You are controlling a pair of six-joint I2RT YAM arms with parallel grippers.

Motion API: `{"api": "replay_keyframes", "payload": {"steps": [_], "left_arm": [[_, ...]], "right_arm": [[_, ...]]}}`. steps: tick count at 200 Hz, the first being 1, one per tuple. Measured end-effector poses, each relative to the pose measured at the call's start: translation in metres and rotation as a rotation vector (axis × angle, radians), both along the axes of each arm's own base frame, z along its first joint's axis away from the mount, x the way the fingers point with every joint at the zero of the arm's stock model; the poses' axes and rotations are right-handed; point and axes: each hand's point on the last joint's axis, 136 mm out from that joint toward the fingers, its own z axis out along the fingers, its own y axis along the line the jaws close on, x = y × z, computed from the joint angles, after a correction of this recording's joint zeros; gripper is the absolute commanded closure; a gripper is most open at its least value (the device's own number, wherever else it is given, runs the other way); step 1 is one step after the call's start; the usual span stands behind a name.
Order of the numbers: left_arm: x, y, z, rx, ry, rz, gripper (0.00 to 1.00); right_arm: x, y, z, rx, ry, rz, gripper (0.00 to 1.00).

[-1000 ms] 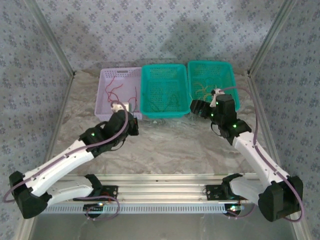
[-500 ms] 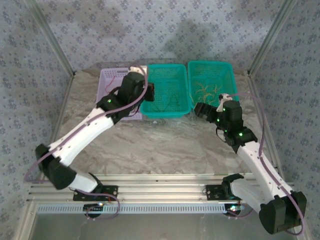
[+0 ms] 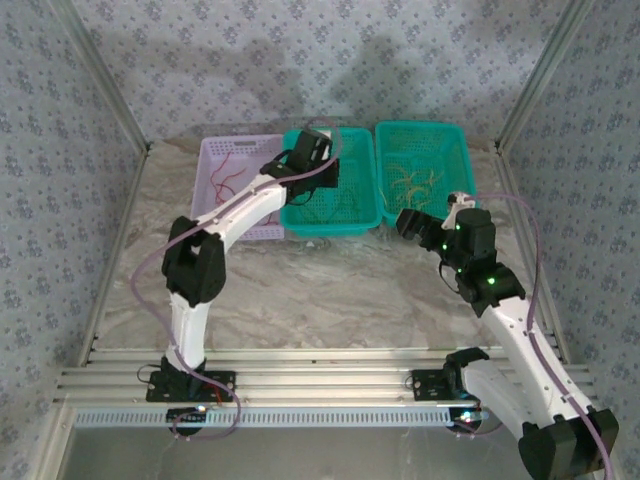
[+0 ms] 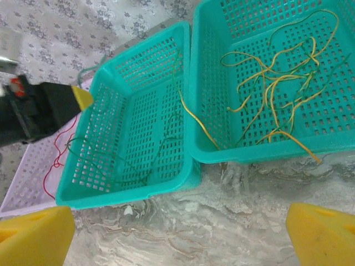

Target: Untangle the cables

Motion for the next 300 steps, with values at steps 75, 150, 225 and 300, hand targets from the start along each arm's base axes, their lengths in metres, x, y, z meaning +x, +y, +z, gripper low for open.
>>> {"api": "replay_keyframes", "payload": {"steps": [75,150,225,300], "left_arm": [[-0.004,-0.025,-0.056,0.064,0.097,-0.041,0.87],[-0.011,-0.032,-0.073,0.086,0.136,-0.048,0.59],[-0.024,-0.007,-0.004,0.082,0.014,-0.025,0.13],[-0.089,0.070,0.121,0.025,-0.262,0.109,0.00]], "right_arm": [[-0.004,-0.007,0.000,-0.005,0.002,-0.023,0.00],[-0.008,-0.014,-0.007,-0.019,0.033,-0.043,0.00],[-0.021,-0.071,0.017,-0.097,-0.066,-0.302,0.00],[-0.027,-0.147,-0.022,-0.410,-0.049,-0.610,0.00]]}}
